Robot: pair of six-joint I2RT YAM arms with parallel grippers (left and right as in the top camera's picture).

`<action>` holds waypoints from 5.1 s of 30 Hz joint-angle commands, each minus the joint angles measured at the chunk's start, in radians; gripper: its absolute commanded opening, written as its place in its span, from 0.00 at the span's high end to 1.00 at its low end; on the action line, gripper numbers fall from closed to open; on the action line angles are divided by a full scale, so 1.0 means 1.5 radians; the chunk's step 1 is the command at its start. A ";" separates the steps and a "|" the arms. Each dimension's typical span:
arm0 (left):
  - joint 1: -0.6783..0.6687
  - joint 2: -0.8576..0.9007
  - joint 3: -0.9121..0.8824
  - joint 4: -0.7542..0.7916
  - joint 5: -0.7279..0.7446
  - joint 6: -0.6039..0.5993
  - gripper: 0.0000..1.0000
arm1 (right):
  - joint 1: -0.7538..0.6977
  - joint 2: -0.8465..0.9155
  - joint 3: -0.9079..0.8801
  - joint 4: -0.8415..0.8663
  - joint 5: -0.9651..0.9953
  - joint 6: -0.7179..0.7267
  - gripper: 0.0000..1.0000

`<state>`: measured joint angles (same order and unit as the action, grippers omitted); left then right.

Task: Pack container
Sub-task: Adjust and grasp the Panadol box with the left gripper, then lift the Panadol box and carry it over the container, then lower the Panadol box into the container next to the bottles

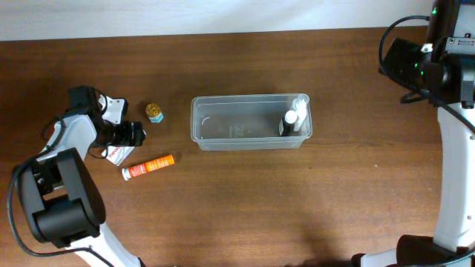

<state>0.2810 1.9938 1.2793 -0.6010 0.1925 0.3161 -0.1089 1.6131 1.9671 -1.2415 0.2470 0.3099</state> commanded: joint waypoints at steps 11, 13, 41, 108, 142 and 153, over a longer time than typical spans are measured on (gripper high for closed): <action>0.002 0.030 -0.023 0.032 -0.086 0.176 0.07 | -0.003 0.001 0.010 0.002 0.013 0.001 0.02; 0.002 0.030 -0.023 0.031 -0.086 0.176 0.30 | -0.003 0.001 0.010 0.002 0.013 0.001 0.02; -0.075 0.029 0.253 -0.129 -0.034 0.059 0.59 | -0.003 0.001 0.010 0.002 0.013 0.001 0.02; -0.561 0.194 0.490 -0.214 -0.034 0.293 0.54 | -0.003 0.001 0.010 0.001 0.013 0.001 0.02; -0.615 0.199 0.623 -0.184 -0.020 0.233 0.43 | -0.003 0.001 0.010 0.002 0.013 0.001 0.02; -0.615 0.210 0.623 -0.182 -0.015 0.233 0.43 | -0.003 0.001 0.010 0.002 0.013 0.001 0.02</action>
<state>-0.6403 2.2795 2.1967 -0.8776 0.1501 0.6792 -0.1089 1.6135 1.9671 -1.2415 0.2474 0.3103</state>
